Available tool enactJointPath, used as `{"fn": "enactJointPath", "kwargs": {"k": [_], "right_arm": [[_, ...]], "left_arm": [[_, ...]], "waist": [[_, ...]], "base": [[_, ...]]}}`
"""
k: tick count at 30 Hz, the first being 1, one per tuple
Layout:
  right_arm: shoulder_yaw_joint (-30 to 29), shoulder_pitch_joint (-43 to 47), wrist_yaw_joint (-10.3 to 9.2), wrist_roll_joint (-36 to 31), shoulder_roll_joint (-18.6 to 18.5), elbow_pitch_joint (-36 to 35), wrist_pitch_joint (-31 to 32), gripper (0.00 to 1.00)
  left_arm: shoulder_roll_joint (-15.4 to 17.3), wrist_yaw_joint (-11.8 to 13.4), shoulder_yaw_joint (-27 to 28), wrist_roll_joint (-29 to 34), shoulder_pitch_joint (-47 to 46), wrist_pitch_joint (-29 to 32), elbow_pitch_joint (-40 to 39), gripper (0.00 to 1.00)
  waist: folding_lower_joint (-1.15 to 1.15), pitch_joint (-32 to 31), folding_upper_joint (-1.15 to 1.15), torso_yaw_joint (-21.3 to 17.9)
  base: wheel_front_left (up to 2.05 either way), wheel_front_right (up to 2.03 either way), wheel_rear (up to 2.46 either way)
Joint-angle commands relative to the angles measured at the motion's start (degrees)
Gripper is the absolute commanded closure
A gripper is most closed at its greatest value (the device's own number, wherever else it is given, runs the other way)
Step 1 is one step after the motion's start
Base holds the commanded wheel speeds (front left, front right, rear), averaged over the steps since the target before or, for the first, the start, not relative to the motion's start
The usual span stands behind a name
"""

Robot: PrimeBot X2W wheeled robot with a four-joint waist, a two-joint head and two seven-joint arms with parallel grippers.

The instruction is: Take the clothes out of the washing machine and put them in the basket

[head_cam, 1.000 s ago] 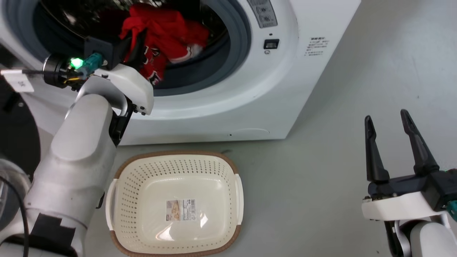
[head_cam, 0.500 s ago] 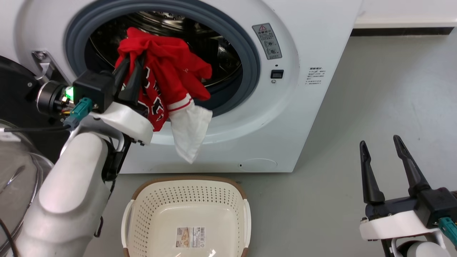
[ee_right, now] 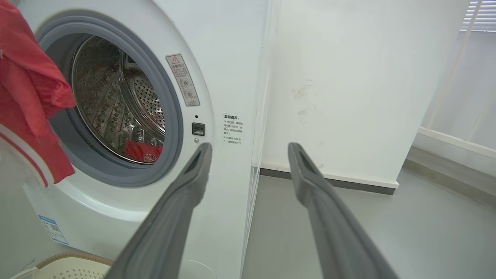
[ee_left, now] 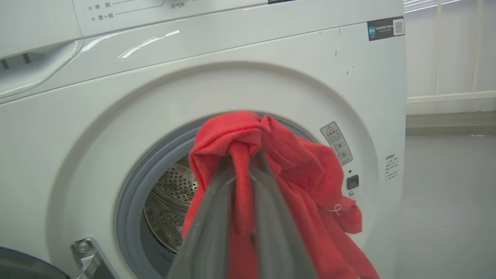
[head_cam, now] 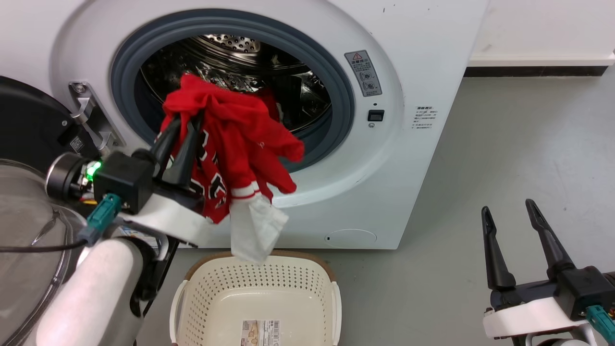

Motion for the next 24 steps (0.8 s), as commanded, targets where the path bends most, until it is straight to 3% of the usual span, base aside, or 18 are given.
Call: {"fn": "enactJointPath", "kwargs": {"k": [1, 13, 24], "right_arm": [[0.09, 0.27, -0.04, 0.18, 0.05, -0.31, -0.10, 0.00], [-0.04, -2.70, -0.04, 0.04, 0.04, -0.95, -0.11, 0.00], [-1.66, -9.17, -0.05, 0.18, 0.05, -2.84, -0.10, 0.00]], "left_arm": [[0.22, 0.41, 0.01, -0.25, 1.25, 0.15, -0.87, 1.00], [-1.58, -0.23, -3.90, -2.13, 9.74, -0.88, 2.32, 1.00], [-5.10, -3.59, -6.75, -1.89, 5.86, -5.88, 20.03, 1.00]], "waist": [[0.01, 0.07, 0.00, 0.06], [0.01, 5.37, 0.00, -0.94], [0.01, 18.88, 0.00, -3.64]], "base": [[0.00, 0.00, 0.00], [0.00, 0.00, 0.00], [0.00, 0.00, 0.00]]}}
